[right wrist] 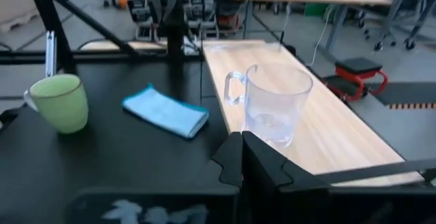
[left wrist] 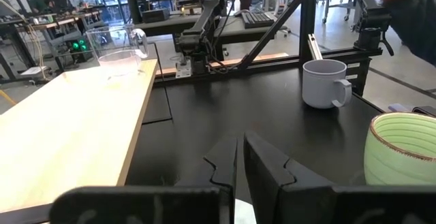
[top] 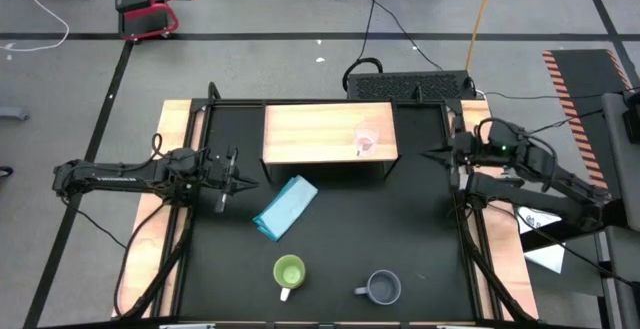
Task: Stack small to large cups/mugs on shelf
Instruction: Put the transparent mug on the shelf
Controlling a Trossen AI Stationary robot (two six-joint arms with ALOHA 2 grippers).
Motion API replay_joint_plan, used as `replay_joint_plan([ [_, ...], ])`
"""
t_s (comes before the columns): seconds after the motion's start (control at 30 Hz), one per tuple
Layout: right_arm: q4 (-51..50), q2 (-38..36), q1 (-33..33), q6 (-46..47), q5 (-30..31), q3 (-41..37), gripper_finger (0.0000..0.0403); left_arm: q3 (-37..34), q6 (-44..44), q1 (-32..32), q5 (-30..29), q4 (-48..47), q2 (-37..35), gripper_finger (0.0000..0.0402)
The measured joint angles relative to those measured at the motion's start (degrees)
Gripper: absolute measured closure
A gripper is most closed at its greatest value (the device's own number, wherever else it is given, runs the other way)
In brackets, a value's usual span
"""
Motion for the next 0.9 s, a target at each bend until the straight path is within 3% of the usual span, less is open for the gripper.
replay_joint_plan([
  [0.2, 9.9, -0.2, 0.0, -0.5, -0.2, -6.8, 0.0403, 0.0, 0.3, 0.0, 0.0, 0.1, 0.0, 0.0371],
  [0.43, 19.3, -0.4, 0.0, -0.8, -4.8, -11.3, 0.0403, 0.0, 0.3, 0.0, 0.0, 0.0, 0.0, 0.0371],
  [0.9, 25.8, -5.5, 0.3, 1.4, -6.3, -18.8, 0.0403, 0.0, 0.4, 0.0, 0.0, -0.3, 0.0, 0.0371],
])
